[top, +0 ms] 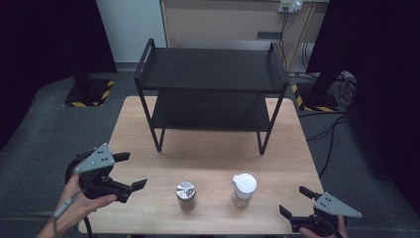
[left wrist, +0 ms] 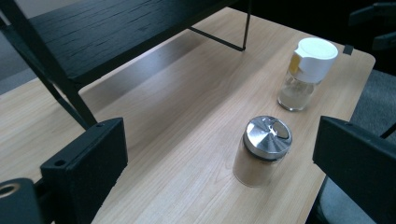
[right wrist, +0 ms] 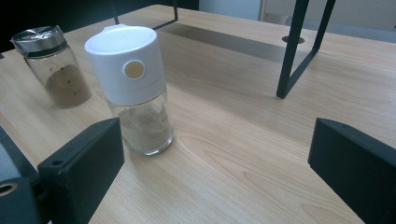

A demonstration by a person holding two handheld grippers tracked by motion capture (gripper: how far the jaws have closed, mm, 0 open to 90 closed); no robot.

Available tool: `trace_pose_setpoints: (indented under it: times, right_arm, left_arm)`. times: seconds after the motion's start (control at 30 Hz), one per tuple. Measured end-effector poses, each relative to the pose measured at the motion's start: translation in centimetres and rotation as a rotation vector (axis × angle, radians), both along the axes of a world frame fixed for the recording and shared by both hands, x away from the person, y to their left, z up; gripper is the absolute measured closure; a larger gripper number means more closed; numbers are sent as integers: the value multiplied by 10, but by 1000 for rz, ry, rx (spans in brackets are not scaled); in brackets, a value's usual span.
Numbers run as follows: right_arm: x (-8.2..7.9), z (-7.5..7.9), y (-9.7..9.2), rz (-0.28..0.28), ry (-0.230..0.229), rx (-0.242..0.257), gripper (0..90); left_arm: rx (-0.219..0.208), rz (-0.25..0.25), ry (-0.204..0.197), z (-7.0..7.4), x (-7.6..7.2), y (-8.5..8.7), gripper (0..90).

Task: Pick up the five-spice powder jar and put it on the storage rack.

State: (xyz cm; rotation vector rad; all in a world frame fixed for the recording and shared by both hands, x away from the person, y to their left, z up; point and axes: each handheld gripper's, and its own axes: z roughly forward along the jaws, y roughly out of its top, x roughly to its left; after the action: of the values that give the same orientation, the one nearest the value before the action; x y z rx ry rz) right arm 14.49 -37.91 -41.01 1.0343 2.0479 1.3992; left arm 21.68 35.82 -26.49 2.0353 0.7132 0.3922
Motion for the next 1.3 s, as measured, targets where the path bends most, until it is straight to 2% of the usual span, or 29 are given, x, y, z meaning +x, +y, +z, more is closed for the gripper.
trace_pose_setpoints:
  times: [0.07,0.4,0.57,0.77,1.07,1.3]
  right_arm:
    - [0,0,0,-1,0,1,40]
    - [0,0,0,-2,0,2,40]
    - [0,0,0,-2,0,2,40]
    - [0,0,-1,-3,1,3,40]
    - [0,0,-1,-4,1,3,40]
    - [0,0,-1,-2,-1,2,41]
  left_arm:
    - [22,-18,-1,2,3,-5,24]
    - [54,-79,19,1,14,-24,25]
    - [87,-118,34,-3,23,-38,25]
    - [98,-157,47,-9,30,-48,26]
    - [121,-206,90,-22,43,-67,30]
    - [130,-235,100,-28,48,-77,32]
